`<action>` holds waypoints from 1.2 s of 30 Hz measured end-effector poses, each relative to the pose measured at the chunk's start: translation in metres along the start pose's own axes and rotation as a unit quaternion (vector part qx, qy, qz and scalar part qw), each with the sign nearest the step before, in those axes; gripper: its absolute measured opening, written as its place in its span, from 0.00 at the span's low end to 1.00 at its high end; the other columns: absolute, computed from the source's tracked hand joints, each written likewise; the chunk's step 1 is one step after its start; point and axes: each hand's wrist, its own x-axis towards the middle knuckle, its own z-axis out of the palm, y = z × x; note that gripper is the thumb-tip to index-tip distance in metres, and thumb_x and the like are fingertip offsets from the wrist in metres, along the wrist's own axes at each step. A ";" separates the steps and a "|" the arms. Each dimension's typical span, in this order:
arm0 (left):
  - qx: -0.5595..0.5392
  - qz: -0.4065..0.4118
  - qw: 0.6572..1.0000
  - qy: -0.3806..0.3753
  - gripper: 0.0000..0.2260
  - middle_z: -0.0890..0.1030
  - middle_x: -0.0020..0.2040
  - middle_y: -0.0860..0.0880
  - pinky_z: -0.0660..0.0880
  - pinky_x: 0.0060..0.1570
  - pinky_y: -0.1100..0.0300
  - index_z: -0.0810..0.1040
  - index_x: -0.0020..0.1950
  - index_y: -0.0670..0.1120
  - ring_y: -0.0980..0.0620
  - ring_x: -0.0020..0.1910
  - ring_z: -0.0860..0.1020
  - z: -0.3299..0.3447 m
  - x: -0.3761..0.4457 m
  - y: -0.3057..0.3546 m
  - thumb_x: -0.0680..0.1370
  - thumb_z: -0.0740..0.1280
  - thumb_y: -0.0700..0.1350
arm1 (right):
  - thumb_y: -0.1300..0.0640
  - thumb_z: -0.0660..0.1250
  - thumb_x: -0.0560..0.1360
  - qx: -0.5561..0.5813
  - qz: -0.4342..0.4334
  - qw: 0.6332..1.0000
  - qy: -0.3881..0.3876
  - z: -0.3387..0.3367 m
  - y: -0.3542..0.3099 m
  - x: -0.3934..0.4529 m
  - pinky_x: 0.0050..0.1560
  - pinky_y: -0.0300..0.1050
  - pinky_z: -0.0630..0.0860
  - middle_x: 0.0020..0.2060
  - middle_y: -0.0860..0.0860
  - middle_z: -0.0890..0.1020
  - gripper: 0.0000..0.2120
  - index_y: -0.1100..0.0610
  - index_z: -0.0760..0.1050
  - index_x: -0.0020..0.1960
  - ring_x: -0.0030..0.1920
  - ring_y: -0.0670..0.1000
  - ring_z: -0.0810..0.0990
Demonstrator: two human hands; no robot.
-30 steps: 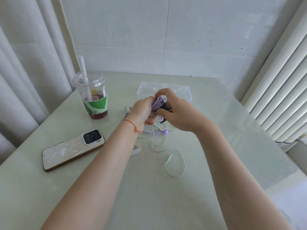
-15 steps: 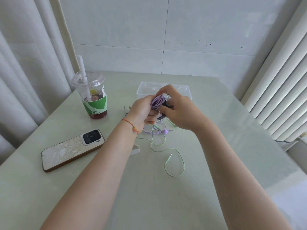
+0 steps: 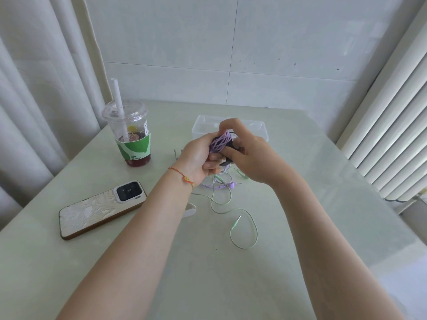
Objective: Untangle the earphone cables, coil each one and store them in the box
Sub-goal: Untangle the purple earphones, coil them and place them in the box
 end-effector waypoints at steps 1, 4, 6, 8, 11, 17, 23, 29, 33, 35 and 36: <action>0.002 0.000 1.000 -0.003 0.13 0.61 0.22 0.51 0.57 0.26 0.62 0.74 0.36 0.47 0.55 0.17 0.55 0.000 0.000 -0.001 0.79 0.62 0.50 | 0.57 0.61 0.79 -0.001 0.001 1.000 -0.002 0.000 0.000 0.000 0.35 0.44 0.68 0.32 0.61 0.72 0.12 0.42 0.65 0.56 0.31 0.51 0.65; 0.009 0.000 1.000 -0.004 0.13 0.61 0.22 0.51 0.57 0.26 0.62 0.74 0.35 0.47 0.55 0.17 0.55 -0.001 0.001 -0.002 0.78 0.62 0.49 | 0.58 0.61 0.79 -0.002 0.000 1.000 -0.008 0.000 0.001 0.000 0.36 0.45 0.68 0.31 0.56 0.71 0.12 0.42 0.65 0.55 0.31 0.50 0.66; 0.012 0.001 1.000 -0.003 0.13 0.61 0.22 0.51 0.58 0.25 0.62 0.74 0.35 0.47 0.55 0.17 0.55 -0.001 0.002 -0.002 0.78 0.62 0.48 | 0.59 0.61 0.79 -0.002 0.000 1.000 -0.011 0.000 0.001 0.000 0.36 0.43 0.68 0.29 0.50 0.70 0.12 0.43 0.65 0.54 0.30 0.49 0.66; 0.009 -0.001 1.000 -0.004 0.14 0.61 0.22 0.51 0.57 0.25 0.62 0.74 0.33 0.47 0.55 0.16 0.55 -0.001 0.002 -0.002 0.78 0.61 0.48 | 0.60 0.61 0.79 0.000 0.001 1.000 -0.014 0.001 0.000 0.001 0.34 0.40 0.67 0.28 0.46 0.69 0.11 0.44 0.65 0.55 0.30 0.47 0.65; 0.005 -0.006 1.000 0.002 0.14 0.60 0.21 0.51 0.56 0.26 0.62 0.74 0.32 0.47 0.55 0.16 0.55 -0.002 0.002 -0.002 0.78 0.61 0.47 | 0.60 0.61 0.79 0.011 0.004 1.000 -0.020 0.002 -0.001 0.000 0.32 0.38 0.66 0.27 0.46 0.70 0.12 0.43 0.65 0.54 0.29 0.48 0.65; 0.012 -0.031 0.999 0.007 0.13 0.59 0.20 0.51 0.55 0.26 0.63 0.71 0.32 0.48 0.54 0.16 0.55 -0.006 0.004 -0.003 0.77 0.60 0.46 | 0.61 0.61 0.78 0.021 0.013 0.999 -0.048 0.001 -0.005 -0.001 0.32 0.43 0.67 0.34 0.62 0.75 0.12 0.45 0.63 0.54 0.29 0.50 0.65; 0.004 -0.016 0.999 0.029 0.14 0.59 0.21 0.51 0.56 0.25 0.64 0.72 0.33 0.48 0.54 0.18 0.55 -0.005 0.004 -0.002 0.78 0.61 0.49 | 0.56 0.65 0.77 0.054 0.046 0.997 0.009 0.008 -0.002 0.002 0.30 0.41 0.66 0.32 0.60 0.75 0.15 0.51 0.61 0.58 0.29 0.52 0.69; 0.003 0.049 0.996 0.078 0.15 0.63 0.24 0.50 0.57 0.26 0.61 0.78 0.29 0.49 0.52 0.19 0.59 0.003 0.005 -0.004 0.76 0.64 0.48 | 0.50 0.73 0.70 0.101 0.133 0.983 0.075 0.008 0.002 0.008 0.41 0.39 0.75 0.42 0.46 0.84 0.13 0.53 0.74 0.51 0.44 0.47 0.82; -0.002 0.054 0.996 0.078 0.16 0.62 0.25 0.49 0.56 0.27 0.60 0.77 0.28 0.50 0.51 0.20 0.59 0.002 0.006 -0.004 0.76 0.65 0.48 | 0.53 0.75 0.69 0.129 0.134 0.978 0.090 0.008 -0.001 0.007 0.43 0.41 0.79 0.40 0.46 0.85 0.12 0.54 0.77 0.50 0.43 0.47 0.84; -0.003 0.047 0.996 0.075 0.15 0.61 0.23 0.50 0.56 0.27 0.60 0.74 0.28 0.49 0.51 0.20 0.58 0.001 0.006 -0.003 0.76 0.64 0.48 | 0.55 0.74 0.69 0.137 0.124 0.979 0.089 0.007 -0.002 0.006 0.46 0.46 0.80 0.40 0.48 0.85 0.11 0.54 0.78 0.50 0.42 0.50 0.84; -0.001 0.041 0.996 0.074 0.15 0.61 0.23 0.51 0.55 0.27 0.61 0.72 0.29 0.49 0.51 0.20 0.57 0.001 0.005 -0.002 0.76 0.64 0.48 | 0.57 0.74 0.69 0.140 0.117 0.979 0.088 0.007 -0.002 0.006 0.47 0.48 0.80 0.40 0.49 0.85 0.11 0.55 0.78 0.50 0.42 0.51 0.84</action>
